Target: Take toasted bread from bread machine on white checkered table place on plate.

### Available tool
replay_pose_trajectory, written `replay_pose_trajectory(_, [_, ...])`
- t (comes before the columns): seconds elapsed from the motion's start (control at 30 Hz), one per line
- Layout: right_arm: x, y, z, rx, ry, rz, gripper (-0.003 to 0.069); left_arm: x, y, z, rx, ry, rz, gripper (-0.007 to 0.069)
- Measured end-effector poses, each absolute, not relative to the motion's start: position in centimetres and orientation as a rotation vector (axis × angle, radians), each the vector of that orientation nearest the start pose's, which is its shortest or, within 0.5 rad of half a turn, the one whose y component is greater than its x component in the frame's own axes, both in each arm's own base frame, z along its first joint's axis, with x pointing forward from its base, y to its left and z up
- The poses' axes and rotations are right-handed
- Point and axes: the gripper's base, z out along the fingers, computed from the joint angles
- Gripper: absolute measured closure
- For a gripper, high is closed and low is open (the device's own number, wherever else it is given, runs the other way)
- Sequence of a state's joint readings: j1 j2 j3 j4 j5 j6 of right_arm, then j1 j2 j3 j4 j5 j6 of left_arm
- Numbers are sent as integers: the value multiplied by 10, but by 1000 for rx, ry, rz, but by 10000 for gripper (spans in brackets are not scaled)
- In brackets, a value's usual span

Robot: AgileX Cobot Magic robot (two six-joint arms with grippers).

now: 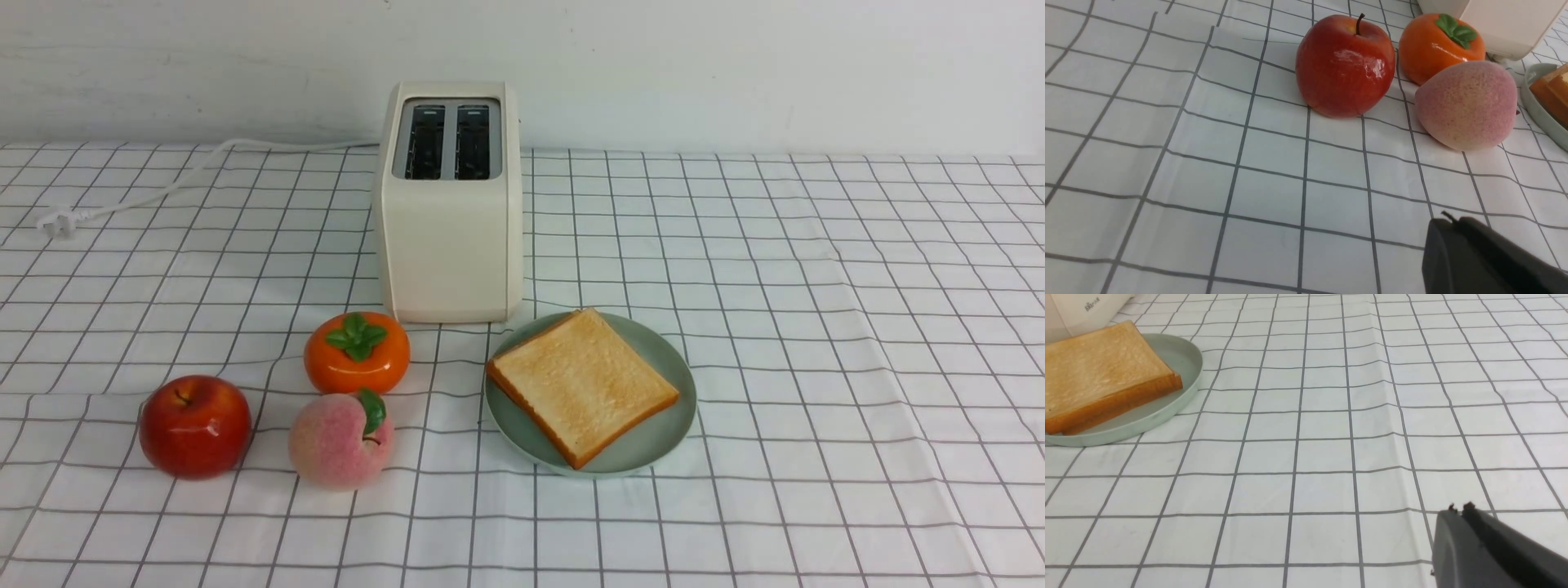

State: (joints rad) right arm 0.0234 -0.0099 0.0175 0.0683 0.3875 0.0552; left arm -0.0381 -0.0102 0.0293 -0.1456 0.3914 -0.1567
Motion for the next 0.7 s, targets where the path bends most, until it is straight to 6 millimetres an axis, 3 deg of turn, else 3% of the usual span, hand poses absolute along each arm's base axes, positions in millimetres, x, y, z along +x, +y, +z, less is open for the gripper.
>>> replay_pose_trajectory(0.7, [52, 4, 173, 72, 1878, 122, 625, 52, -7, 169, -201, 1889, -276, 634])
